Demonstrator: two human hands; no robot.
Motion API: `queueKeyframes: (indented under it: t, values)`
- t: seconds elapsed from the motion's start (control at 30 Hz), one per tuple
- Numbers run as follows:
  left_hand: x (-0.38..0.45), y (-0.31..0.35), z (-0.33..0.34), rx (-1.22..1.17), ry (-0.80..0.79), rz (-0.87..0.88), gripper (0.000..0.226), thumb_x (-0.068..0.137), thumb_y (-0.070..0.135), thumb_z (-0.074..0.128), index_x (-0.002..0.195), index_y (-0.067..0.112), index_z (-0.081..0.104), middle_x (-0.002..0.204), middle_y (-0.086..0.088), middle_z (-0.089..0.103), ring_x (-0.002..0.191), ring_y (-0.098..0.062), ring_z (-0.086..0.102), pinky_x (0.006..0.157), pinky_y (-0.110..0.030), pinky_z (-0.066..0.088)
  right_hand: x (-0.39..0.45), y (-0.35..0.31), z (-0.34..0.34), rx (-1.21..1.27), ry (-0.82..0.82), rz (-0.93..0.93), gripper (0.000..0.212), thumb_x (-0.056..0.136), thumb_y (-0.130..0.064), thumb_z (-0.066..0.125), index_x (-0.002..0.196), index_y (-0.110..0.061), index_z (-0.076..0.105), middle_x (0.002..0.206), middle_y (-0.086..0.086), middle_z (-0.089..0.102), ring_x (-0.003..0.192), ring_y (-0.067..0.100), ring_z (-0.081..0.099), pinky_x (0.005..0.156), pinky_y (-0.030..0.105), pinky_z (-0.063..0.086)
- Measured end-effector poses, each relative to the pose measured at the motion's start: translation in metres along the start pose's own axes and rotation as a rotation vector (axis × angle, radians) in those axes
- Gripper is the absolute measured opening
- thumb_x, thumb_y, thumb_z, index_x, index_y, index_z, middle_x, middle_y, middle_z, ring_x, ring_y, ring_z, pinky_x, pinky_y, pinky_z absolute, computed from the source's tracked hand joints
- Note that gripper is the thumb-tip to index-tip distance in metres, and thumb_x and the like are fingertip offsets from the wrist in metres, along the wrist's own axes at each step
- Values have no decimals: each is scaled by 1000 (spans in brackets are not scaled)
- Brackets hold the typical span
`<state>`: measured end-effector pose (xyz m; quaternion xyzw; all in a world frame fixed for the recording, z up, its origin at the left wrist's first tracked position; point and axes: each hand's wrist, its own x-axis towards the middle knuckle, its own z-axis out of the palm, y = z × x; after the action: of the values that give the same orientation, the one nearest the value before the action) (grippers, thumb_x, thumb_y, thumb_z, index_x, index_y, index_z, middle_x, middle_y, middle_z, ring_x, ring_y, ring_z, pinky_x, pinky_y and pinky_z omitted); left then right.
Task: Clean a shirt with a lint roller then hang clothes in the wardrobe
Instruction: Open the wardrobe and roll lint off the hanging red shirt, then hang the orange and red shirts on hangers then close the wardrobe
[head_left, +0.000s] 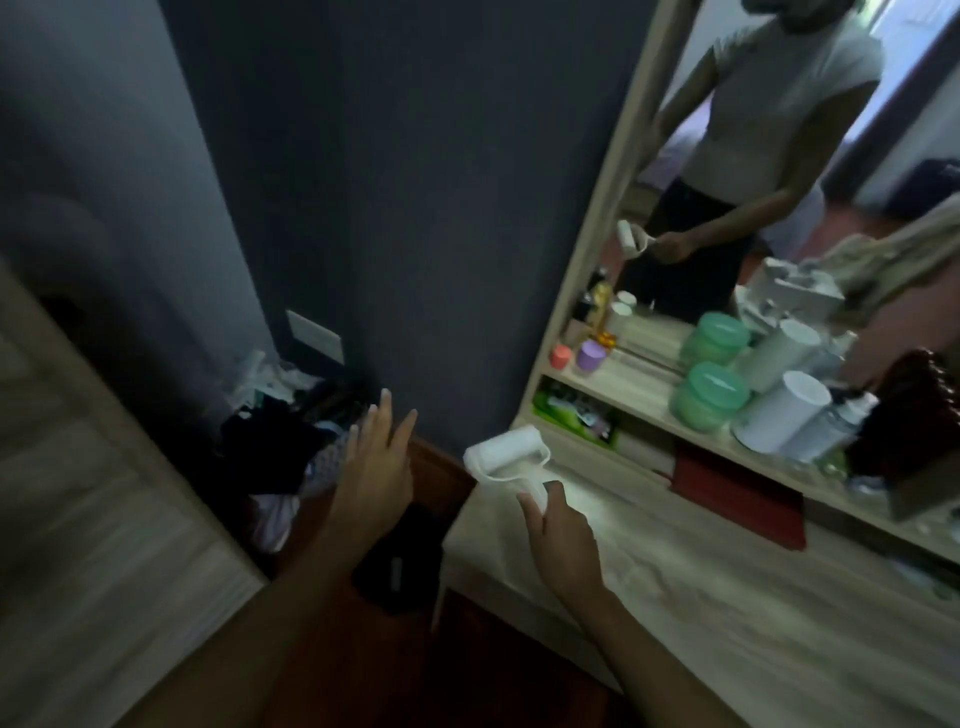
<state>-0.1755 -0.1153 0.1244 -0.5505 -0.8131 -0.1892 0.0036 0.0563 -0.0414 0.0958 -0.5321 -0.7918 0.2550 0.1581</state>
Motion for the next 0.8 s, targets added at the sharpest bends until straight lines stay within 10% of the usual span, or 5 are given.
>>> queueKeyframes:
  t: [0.23,0.5,0.8]
  values:
    - [-12,90,90,142,-217,-14,59,77,16,54,135,11,50,149,-23,37,131,-38,45,100,-61,37,-3,117,-6,-45,-139,183,30,98,-50,37,103,-20,42,82,-6,60,75,20,63,61,32,42]
    - [-33,128,130,187,-334,-95,74,89,22,53,153,15,15,160,-17,11,145,-32,23,111,-61,21,7,171,-2,-59,-267,341,32,94,-48,42,109,-20,46,89,-6,56,89,22,59,80,36,43]
    - [-53,111,122,100,-364,-236,73,96,15,43,153,21,-2,160,-13,-14,148,-30,2,114,-61,5,6,177,11,-211,12,108,50,84,-44,59,119,-8,55,112,13,59,100,30,59,85,45,49]
